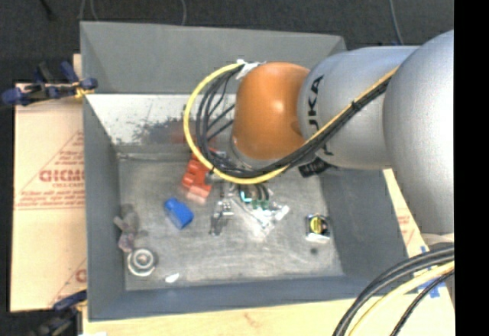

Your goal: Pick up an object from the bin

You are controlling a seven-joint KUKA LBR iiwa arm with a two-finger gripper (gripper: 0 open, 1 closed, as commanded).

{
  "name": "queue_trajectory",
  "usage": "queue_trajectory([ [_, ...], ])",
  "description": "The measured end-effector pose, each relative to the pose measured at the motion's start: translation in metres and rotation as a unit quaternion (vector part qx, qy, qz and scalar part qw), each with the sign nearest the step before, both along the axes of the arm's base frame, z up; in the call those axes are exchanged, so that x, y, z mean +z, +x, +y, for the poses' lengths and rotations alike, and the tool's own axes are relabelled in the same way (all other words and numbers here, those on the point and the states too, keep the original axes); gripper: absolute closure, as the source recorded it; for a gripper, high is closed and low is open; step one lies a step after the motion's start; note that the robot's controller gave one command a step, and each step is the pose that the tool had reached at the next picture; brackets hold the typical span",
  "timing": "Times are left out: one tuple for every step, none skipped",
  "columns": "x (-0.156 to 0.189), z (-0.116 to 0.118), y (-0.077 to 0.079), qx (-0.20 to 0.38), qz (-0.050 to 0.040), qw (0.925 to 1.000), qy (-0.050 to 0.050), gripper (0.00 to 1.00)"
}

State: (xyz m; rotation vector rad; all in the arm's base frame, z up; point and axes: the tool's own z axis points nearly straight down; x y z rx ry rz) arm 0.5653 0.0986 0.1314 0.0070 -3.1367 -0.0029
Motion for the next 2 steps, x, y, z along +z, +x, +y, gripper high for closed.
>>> queue_trajectory([
  [0.005,0.000,0.002,-0.002,-0.0039,1.0000,0.001,1.00],
  [-0.007,-0.025,-0.016,0.149,-0.0028,0.9889,-0.002,1.00],
])
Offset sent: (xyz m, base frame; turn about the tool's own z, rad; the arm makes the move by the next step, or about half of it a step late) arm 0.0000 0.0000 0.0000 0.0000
